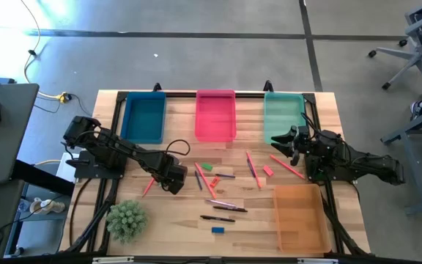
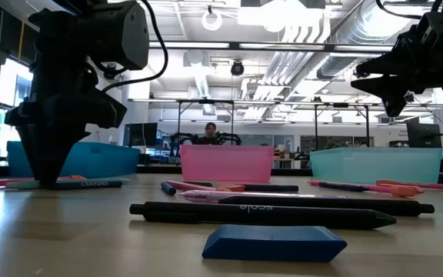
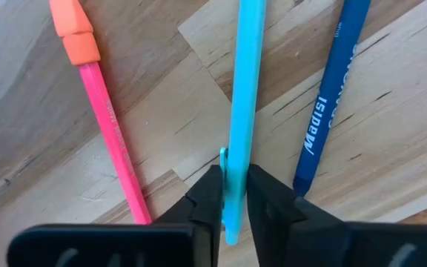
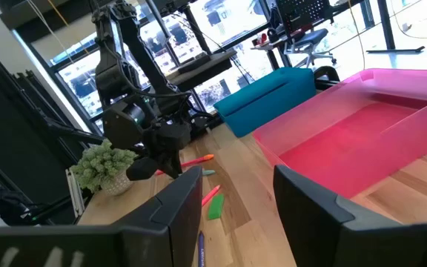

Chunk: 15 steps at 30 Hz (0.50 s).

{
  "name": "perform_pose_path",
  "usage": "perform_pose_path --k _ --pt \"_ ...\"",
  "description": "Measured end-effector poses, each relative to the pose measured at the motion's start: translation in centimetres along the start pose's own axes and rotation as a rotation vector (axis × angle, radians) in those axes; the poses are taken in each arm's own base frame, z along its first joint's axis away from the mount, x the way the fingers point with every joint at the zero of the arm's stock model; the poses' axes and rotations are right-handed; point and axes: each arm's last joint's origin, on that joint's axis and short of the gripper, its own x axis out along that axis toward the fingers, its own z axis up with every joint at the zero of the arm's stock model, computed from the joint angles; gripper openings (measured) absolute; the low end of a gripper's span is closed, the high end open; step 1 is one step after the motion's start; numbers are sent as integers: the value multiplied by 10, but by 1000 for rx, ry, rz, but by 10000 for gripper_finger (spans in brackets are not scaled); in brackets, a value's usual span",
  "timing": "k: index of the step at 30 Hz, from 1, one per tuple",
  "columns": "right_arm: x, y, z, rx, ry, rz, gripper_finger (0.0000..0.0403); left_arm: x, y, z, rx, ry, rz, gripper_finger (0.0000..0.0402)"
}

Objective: Sort crayons/erasers/pens/pencils in bins
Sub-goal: Put the blue pen into the blue bin

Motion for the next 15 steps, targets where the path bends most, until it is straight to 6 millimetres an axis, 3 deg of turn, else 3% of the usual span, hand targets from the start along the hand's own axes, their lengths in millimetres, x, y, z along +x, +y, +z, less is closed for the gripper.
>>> perform_pose_path --k 9,15 --pt "0 0 0 0 0 0 160 -7 1 -1 0 -16 -41 36" --pt "0 0 0 0 0 0 160 -31 8 0 -12 -65 -137 36"
